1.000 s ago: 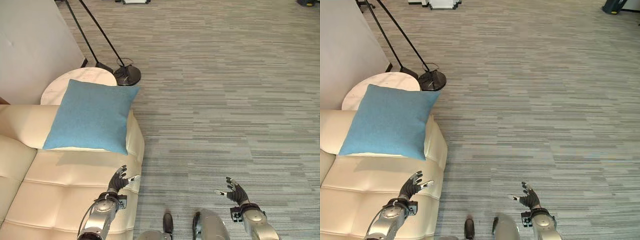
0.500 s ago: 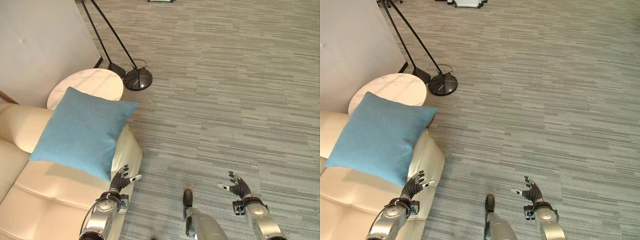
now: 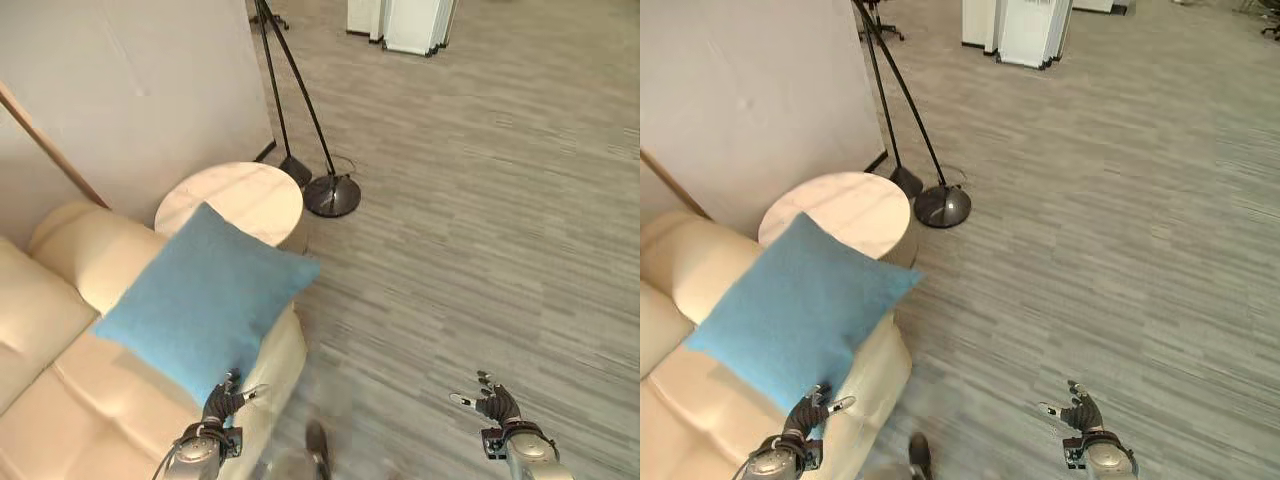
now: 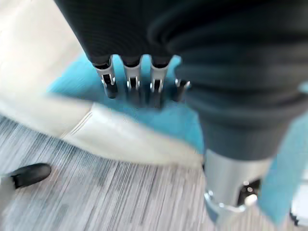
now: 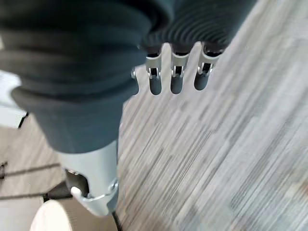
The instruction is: Pick up all the scattered cushions and arrange them neatly on the sofa.
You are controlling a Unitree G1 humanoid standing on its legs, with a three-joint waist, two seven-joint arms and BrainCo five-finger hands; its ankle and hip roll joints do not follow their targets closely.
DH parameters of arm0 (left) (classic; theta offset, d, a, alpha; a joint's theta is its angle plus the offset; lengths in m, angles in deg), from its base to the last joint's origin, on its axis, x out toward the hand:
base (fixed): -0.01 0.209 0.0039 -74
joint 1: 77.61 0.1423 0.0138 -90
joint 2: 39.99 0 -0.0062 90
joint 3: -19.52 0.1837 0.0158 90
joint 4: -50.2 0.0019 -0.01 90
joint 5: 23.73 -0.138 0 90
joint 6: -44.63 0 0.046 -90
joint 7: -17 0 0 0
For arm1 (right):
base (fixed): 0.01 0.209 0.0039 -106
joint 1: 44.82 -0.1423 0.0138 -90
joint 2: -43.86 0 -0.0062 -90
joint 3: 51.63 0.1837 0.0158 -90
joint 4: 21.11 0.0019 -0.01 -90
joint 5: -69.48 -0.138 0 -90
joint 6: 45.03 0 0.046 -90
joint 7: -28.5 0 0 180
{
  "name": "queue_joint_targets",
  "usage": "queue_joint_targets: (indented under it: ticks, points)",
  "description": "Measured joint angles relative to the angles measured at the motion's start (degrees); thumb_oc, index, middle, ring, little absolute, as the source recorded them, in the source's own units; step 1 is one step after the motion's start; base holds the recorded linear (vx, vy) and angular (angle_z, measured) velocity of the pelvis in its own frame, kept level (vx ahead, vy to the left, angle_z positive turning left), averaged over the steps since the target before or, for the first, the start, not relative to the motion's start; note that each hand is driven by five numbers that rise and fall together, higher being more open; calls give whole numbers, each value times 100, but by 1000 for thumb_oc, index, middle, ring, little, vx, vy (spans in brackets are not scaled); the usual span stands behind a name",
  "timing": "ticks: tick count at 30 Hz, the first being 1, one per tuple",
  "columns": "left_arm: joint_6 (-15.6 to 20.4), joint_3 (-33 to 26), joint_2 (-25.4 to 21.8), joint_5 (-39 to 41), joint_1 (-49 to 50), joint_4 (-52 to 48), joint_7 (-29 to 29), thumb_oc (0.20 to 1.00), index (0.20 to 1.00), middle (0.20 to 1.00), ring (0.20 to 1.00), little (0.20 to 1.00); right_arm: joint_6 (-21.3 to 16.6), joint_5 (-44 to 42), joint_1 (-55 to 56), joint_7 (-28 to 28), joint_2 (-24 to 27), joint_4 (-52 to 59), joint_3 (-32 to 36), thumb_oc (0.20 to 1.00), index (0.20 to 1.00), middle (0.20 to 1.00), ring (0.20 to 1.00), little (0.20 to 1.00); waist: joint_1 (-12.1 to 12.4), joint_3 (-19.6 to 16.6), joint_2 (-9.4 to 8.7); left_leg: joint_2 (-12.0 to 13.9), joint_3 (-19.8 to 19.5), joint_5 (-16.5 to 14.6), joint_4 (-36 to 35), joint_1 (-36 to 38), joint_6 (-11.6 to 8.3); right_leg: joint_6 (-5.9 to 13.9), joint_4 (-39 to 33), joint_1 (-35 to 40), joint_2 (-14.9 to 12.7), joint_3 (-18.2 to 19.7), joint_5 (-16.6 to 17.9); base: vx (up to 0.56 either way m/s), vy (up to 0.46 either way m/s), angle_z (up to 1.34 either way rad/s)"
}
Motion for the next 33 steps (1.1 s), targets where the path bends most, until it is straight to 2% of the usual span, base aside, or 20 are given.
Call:
queue_joint_targets:
  ticks: [1, 3, 4, 5, 6, 7, 8, 10, 12, 13, 14, 15, 17, 18, 19, 20, 21, 22, 26, 33]
  points:
    - [-6, 18, -42, 1, -99, 4, -8, 1000, 1000, 1000, 1000, 1000, 3, 43, -38, -28, -115, 31, -2, 1000, 1000, 1000, 1000, 1000, -17, 10, -104, -158, -192, -57, -25, 64, 79, 152, 363, -218, -137, 214, -91, 292, 108, 132]
    - [-2, 39, 17, 4, -133, -46, -51, 1000, 1000, 1000, 1000, 1000, 6, 41, -257, -52, -278, 25, -20, 1000, 1000, 1000, 1000, 1000, -25, 162, 14, -348, -844, -236, -262, 528, 97, 83, 401, -1308, 362, 1538, -66, 323, -34, 160]
    - [-5, 46, 0, 5, -109, -62, -55, 1000, 1000, 1000, 1000, 1000, 0, 42, -260, -53, -273, 19, -33, 1000, 1000, 1000, 1000, 1000, -105, 248, 45, -355, -844, -320, -265, 677, 26, -17, -577, -1544, 475, 1588, 252, 465, -259, 143]
    - [-3, -61, 31, 5, 38, -288, -41, 1000, 1000, 1000, 1000, 1000, 13, 34, -216, -55, -261, -1, -114, 1000, 1000, 1000, 1000, 1000, -54, 301, 15, -370, -1103, -670, -152, 692, -300, -39, -826, -1810, 765, 2003, 382, 528, -306, 205]
    - [186, -142, 63, 6, -154, 11, 10, 1000, 1000, 1000, 1000, 1000, -19, 31, -117, -8, -179, -28, -263, 1000, 1000, 1000, 1000, 1000, -183, 332, 99, -267, -1872, -914, 528, 203, -376, -18, -2198, -1831, 1391, 3209, 540, 330, -259, 283]
    - [149, 18, -91, 11, -667, 456, 25, 1000, 1000, 1000, 1000, 1000, 51, 27, -72, -50, -216, -334, -362, 1000, 1000, 1000, 1000, 1000, -341, 527, 41, -213, -2269, -893, 438, 243, -471, -27, -3360, -1735, 1429, 3265, 944, 328, -301, 287]
    - [114, -79, -116, 13, -452, 401, 36, 1000, 1000, 1000, 1000, 1000, 60, 21, -88, -54, -261, -430, -362, 1000, 1000, 1000, 1000, 1000, -254, 597, -149, -272, -2231, -810, 68, 783, -367, -250, -2954, -1666, 1287, 2720, 1259, 417, -435, 212]
    - [60, -84, 130, 134, 40, 445, 201, 1000, 1000, 1000, 1000, 1000, 31, -50, -309, -43, -181, -757, -167, 1000, 1000, 1000, 1000, 1000, -241, 385, 38, 200, -2483, -1285, -247, 1682, -437, -360, -1597, -1399, 1310, 1654, 1300, 338, -401, 101]
    - [44, -240, 16, 312, -18, 437, 383, 1000, 1000, 1000, 1000, 1000, -3, -116, -617, -33, -164, -695, -140, 1000, 1000, 1000, 1000, 1000, -157, 317, -134, 395, -2529, -1478, 426, 1375, -642, -597, -1539, -1311, 1611, 1609, 1394, 258, -324, 109]
    - [43, -323, -76, 505, -40, 451, 486, 1000, 1000, 1000, 1000, 1000, -10, -184, -730, 9, -185, -600, -133, 1000, 1000, 1000, 1000, 1000, -90, 388, -463, 328, -2414, -1389, 825, 1088, -857, -506, -2016, -845, 1519, 1379, 1406, 179, -234, 212]
    - [127, -220, 0, 636, -72, 304, 580, 1000, 1000, 1000, 1000, 1000, -98, -191, -536, 56, 46, -326, 50, 1000, 1000, 1000, 1000, 1000, -52, 304, -403, 906, -2274, -1100, 1664, 331, -936, -1407, -262, -1297, 1121, 759, 193, 80, -57, 260]
    - [175, -51, -49, 725, -116, 237, 602, 1000, 1000, 1000, 1000, 1000, -91, -185, -512, 108, 230, -559, 155, 1000, 1000, 1000, 1000, 1000, 68, 285, -380, 1170, -2049, -977, 2069, -41, -1156, -956, -59, -1276, 922, 1021, -42, 72, -14, 214]
    - [102, -77, -21, 729, -294, 242, 604, 1000, 1000, 1000, 1000, 1000, -88, -187, -547, 122, 217, -523, 148, 1000, 1000, 1000, 1000, 1000, 0, 500, -308, 1217, -410, -877, 1040, -288, -1069, -901, -1374, -605, 983, 717, 185, 85, 41, 106]
    - [127, -76, -69, 723, -411, 232, 599, 1000, 1000, 1000, 1000, 1000, -46, -187, -467, 116, 190, -517, 64, 1000, 1000, 1000, 1000, 1000, 15, 510, -316, 1373, 293, -506, 726, -325, -1264, -887, -1859, -481, 1034, 591, 813, 178, 148, 45]
    - [69, -228, -85, 720, -270, 237, 614, 1000, 1000, 1000, 1000, 1000, -19, -187, -483, 113, 11, -518, 30, 1000, 1000, 1000, 1000, 1000, -8, 509, -277, 1255, 107, -403, 273, 95, -1168, -672, -2654, 28, 1333, 704, 1163, 202, 206, -32]
    - [60, -315, -43, 679, -136, 281, 629, 1000, 1000, 1000, 1000, 1000, -13, -185, -630, 111, -83, -517, 95, 1000, 1000, 1000, 1000, 1000, 13, 631, -166, 979, -141, -314, -255, 531, -1037, 839, -2660, 240, 1308, 544, 736, 207, 274, -48]
    - [73, -323, -71, 669, -35, 306, 618, 1000, 1000, 1000, 1000, 1000, -4, -185, -570, 110, -30, -483, 125, 1000, 1000, 1000, 1000, 1000, -151, 635, -194, 1071, -140, -145, -417, 740, -1100, -644, -2585, 247, 981, 261, 969, 119, 211, -28]
    - [10, -310, -75, 668, -24, 408, 618, 1000, 1000, 1000, 1000, 1000, 40, -184, -539, 112, 12, -501, 53, 1000, 1000, 1000, 1000, 1000, -161, 567, -135, 1137, -192, -117, -514, 794, -1153, -804, -2792, 432, 1142, 335, 1155, 80, 180, -16]
    - [2, -423, -90, 648, 162, 417, 560, 1000, 1000, 1000, 1000, 1000, 31, -179, -546, 61, 25, -333, 22, 1000, 1000, 1000, 1000, 1000, -114, 516, -118, 955, -198, -12, -550, 690, -974, -781, -2921, 507, 1210, 531, 1245, 40, 134, -35]
    - [-4, -244, -57, 650, 161, 459, 424, 1000, 1000, 1000, 1000, 1000, 33, -179, -335, 46, -354, -274, 13, 1000, 1000, 1000, 1000, 1000, -123, 338, -342, 493, -210, 0, -516, 770, -855, -354, -3295, 749, 773, 548, 1467, 0, 103, 3]
